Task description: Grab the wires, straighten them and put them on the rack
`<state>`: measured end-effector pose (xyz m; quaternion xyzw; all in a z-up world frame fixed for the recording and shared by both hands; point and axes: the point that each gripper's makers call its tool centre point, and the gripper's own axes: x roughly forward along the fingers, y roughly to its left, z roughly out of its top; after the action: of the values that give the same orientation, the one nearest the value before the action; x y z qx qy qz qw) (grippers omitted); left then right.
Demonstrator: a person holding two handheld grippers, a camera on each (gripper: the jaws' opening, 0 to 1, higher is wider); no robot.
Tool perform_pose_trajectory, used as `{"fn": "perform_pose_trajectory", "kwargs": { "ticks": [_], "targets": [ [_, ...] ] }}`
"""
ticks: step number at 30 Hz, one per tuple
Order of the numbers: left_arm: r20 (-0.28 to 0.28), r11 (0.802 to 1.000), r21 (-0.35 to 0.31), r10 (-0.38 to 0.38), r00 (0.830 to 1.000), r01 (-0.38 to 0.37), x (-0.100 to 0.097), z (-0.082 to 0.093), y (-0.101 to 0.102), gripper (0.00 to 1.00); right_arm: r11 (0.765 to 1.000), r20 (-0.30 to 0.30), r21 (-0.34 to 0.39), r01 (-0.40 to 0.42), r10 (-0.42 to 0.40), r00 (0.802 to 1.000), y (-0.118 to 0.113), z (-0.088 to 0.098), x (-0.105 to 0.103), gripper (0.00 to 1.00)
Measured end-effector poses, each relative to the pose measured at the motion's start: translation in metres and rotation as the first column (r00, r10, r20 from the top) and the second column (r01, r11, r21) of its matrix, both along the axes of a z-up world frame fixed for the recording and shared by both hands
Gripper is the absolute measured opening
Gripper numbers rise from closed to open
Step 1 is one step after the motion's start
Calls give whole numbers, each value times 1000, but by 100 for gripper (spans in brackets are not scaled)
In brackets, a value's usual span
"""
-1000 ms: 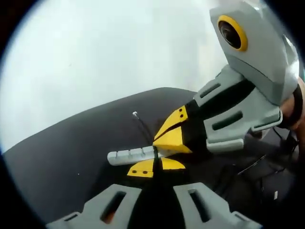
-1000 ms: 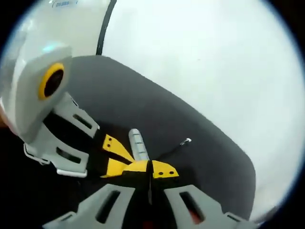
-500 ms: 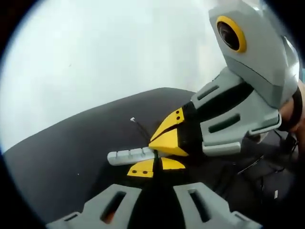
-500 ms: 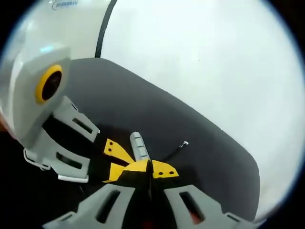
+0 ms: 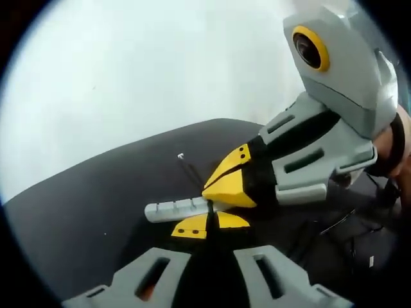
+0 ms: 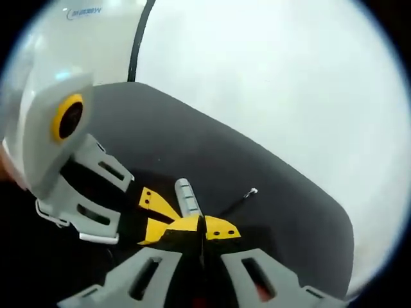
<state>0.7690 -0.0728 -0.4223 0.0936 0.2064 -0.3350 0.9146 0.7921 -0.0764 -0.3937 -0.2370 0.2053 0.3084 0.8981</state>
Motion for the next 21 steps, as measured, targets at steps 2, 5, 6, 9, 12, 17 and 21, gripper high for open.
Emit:
{"fn": "perform_pose_trajectory", "kwargs": {
  "ticks": [2, 5, 6, 9, 12, 17, 21],
  "targets": [
    [-1, 1000, 5, 1, 1000, -1, 0, 0, 0, 0, 998, -14, 67, 1, -1, 1000, 3, 5, -3, 0],
    [3, 1000, 6, 2, 1000, -2, 0, 0, 0, 0, 1000, -32, 6, -17, 17, 999, 7, -8, -7, 0],
    [4, 1000, 7, 2, 1000, -2, -1, 0, 0, 0, 1000, -28, 4, -12, 12, 1000, 6, -10, -5, 0],
    [0, 1000, 3, 2, 1000, -2, 0, 0, 0, 0, 1000, -27, -18, -7, 7, 1000, 4, -6, -3, 0],
    [0, 1000, 3, 3, 1000, -3, 0, 0, 0, 0, 1000, -10, -13, -7, 7, 1000, 2, 3, -3, 0],
    [0, 1000, 2, 5, 1000, -5, 0, 0, 1, 0, 998, -13, -63, -11, 10, 1000, 2, -7, -1, 0],
    [-2, 1000, 0, 6, 1000, -6, -1, -1, 1, 0, 997, -23, -80, 10, -12, 1000, -1, -9, 2, 0]
  ]
}}
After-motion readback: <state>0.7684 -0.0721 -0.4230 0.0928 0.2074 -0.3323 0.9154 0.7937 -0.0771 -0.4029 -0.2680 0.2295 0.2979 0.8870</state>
